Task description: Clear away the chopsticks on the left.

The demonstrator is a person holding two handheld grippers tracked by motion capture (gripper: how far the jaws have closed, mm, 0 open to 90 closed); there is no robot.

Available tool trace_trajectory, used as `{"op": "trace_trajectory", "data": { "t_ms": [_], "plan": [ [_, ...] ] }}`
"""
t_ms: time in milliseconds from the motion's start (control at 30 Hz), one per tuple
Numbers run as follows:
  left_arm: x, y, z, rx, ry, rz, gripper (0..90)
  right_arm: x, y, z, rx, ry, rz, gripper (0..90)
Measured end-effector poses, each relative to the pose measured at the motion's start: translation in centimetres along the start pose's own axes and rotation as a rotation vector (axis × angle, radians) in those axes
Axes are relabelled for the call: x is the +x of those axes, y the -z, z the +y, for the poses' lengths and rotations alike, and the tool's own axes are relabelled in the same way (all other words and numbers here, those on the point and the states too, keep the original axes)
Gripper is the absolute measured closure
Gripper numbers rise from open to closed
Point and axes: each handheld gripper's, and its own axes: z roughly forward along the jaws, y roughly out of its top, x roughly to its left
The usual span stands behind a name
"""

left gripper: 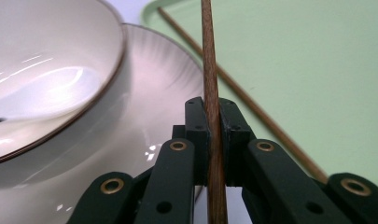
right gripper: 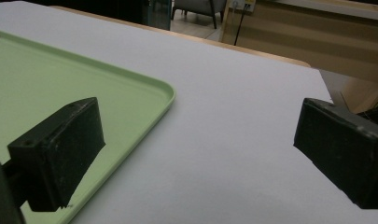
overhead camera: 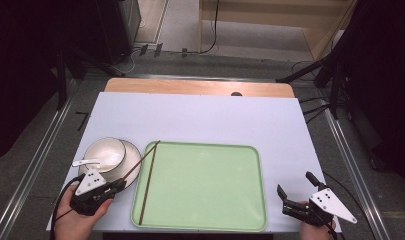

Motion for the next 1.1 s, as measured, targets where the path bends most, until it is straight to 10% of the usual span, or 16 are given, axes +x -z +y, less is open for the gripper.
{"op": "trace_trajectory", "data": {
  "t_ms": [633,1100],
  "plan": [
    [-7.1,-4.7,1.2,0.033,0.065,-0.15,84.8,0.0,0.0,0.0,-0.001,0.0,0.0,1.6],
    [-9.0,-6.2,0.5,0.069,0.033,-0.105,84.5,0.0,0.0,0.0,-0.001,0.0,0.002,1.7]
  ]
}}
